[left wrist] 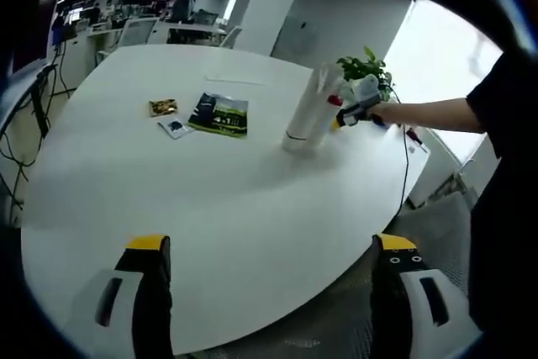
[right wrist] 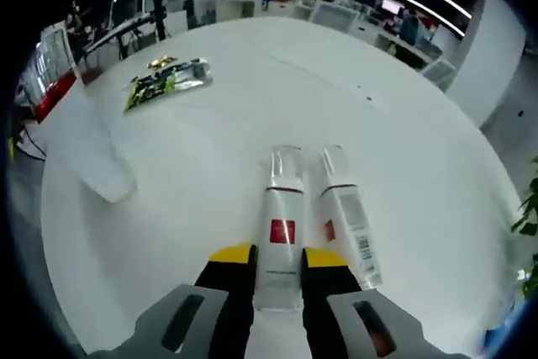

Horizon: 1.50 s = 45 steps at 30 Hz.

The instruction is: Arrange the skincare products in the storage area until every visible bottle or jar stands upright without overlapping.

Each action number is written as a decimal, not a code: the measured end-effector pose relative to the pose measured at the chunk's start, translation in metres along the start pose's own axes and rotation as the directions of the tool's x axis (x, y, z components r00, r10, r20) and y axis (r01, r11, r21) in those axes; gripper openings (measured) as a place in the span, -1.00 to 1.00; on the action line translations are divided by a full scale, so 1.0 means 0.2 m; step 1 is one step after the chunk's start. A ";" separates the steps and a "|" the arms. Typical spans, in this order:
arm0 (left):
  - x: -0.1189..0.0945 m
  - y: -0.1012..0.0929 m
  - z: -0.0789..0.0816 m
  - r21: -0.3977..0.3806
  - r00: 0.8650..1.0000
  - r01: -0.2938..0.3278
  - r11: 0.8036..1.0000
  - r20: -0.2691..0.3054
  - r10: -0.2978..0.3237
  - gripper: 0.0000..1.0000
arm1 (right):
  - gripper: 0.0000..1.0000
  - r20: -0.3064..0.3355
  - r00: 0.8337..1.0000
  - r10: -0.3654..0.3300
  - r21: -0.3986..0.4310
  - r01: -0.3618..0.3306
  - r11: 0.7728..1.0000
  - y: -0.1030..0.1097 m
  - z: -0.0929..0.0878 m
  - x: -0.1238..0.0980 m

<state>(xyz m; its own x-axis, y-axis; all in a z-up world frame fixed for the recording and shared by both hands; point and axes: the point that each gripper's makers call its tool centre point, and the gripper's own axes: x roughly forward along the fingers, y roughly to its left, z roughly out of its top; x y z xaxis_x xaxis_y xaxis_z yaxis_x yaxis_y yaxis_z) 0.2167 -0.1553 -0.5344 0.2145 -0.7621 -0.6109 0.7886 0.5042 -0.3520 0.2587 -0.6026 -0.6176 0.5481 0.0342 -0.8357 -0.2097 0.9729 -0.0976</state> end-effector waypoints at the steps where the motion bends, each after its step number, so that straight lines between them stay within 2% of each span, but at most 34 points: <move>1: 0.00 0.00 0.00 0.001 1.000 0.000 1.000 0.000 0.000 0.83 | -0.74 -0.008 1.000 0.011 0.000 -0.011 1.000 0.01 0.00 0.00; 10: 0.00 0.00 0.00 0.005 1.000 -0.003 1.000 0.002 0.003 0.82 | -0.77 -0.026 1.000 0.012 0.068 -0.010 0.998 0.00 -0.01 0.01; 12: 0.00 0.00 0.01 0.007 1.000 -0.003 1.000 0.003 0.003 0.82 | -0.77 -0.005 1.000 0.026 0.159 -0.025 0.987 0.02 -0.01 0.01; 13: 0.00 0.00 0.01 0.005 1.000 -0.002 1.000 0.008 0.002 0.82 | -0.77 0.023 0.999 0.036 0.195 -0.040 0.980 0.02 0.02 0.00; 15: -0.02 0.00 0.05 -0.010 0.999 -0.004 1.000 0.034 0.005 0.82 | -0.78 0.078 0.997 0.003 0.209 -0.020 0.978 0.00 0.08 -0.04; 17: -0.03 0.00 0.07 -0.027 0.998 0.003 1.000 0.064 -0.001 0.81 | -0.78 0.097 0.995 0.001 0.192 -0.019 0.981 0.01 0.13 -0.08; 23: -0.03 -0.04 0.10 -0.007 0.998 0.011 1.000 0.069 -0.011 0.81 | -0.78 0.160 0.987 -0.024 0.174 -0.004 0.985 0.00 0.24 -0.18; 29: -0.06 -0.07 0.13 0.010 0.996 0.021 1.000 0.085 -0.022 0.81 | -0.78 0.249 0.966 -0.064 0.176 0.019 0.984 0.04 0.32 -0.34; 34: -0.08 -0.09 0.16 0.022 0.994 0.030 0.999 0.104 -0.033 0.81 | -0.78 0.332 0.938 -0.098 0.180 0.039 0.983 0.06 0.40 -0.50; 40: -0.10 -0.12 0.17 0.042 0.993 0.031 0.999 0.111 -0.036 0.80 | -0.78 0.381 0.917 -0.121 0.154 0.066 0.986 0.11 0.44 -0.64; 45: -0.13 -0.17 0.19 0.062 0.992 0.040 0.997 0.120 -0.047 0.80 | -0.78 0.431 0.891 -0.142 0.157 0.081 0.984 0.16 0.49 -0.75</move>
<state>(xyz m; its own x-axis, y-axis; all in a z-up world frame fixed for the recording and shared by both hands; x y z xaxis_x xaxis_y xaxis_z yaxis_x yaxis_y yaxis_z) 0.2065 -0.1672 -0.4804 0.2448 -0.8280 -0.5044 0.8307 0.4474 -0.3313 0.2492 -0.5533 -0.4418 0.8672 -0.0090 -0.4979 -0.0349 0.9963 -0.0788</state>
